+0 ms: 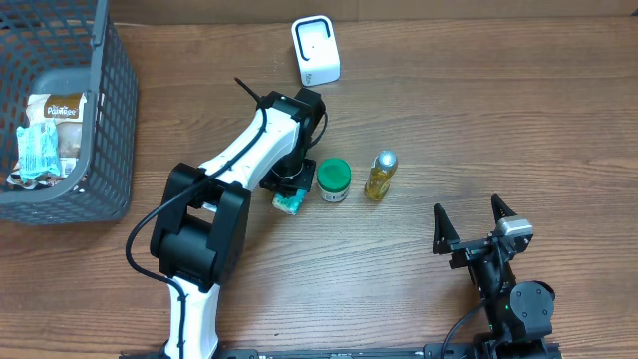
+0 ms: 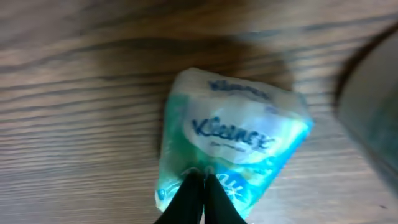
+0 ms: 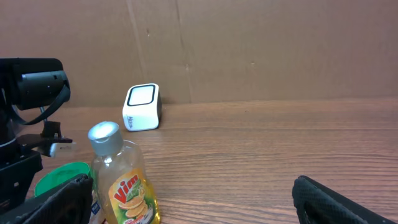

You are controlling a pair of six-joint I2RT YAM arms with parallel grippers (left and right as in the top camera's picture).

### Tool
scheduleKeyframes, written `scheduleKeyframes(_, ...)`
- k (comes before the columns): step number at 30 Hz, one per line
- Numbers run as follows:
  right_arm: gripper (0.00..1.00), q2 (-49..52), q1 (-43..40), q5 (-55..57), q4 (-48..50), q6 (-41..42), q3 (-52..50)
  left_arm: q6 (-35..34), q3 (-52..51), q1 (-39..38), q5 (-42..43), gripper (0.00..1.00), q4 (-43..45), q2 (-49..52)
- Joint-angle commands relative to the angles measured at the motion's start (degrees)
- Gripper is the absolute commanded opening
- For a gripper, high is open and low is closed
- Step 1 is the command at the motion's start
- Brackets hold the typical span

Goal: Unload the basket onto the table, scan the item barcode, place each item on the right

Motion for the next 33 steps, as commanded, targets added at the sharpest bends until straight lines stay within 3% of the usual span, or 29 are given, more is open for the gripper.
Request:
scheduleKeyframes(1,1.00,-0.46,-0.15,0.31,0.35,-0.46,-0.61,-1.16,-0.11,2.16,-8.63,0.04,-0.20,0.28)
scheduleKeyframes(8,1.00,-0.46,-0.15,0.31,0.35,-0.46,-0.61,0.13,0.39,6.49,-9.60,0.04,4.09,0.28)
scheduleKeyframes(19,1.00,-0.46,-0.15,0.31,0.35,-0.46,-0.61,1.60,12.50,7.28,-3.61,0.04,-5.90,0.26)
scheduleKeyframes(33,1.00,-0.46,-0.15,0.31,0.35,-0.46,-0.61,1.55,12.70,7.19,-1.40,0.04,-2.25,0.26)
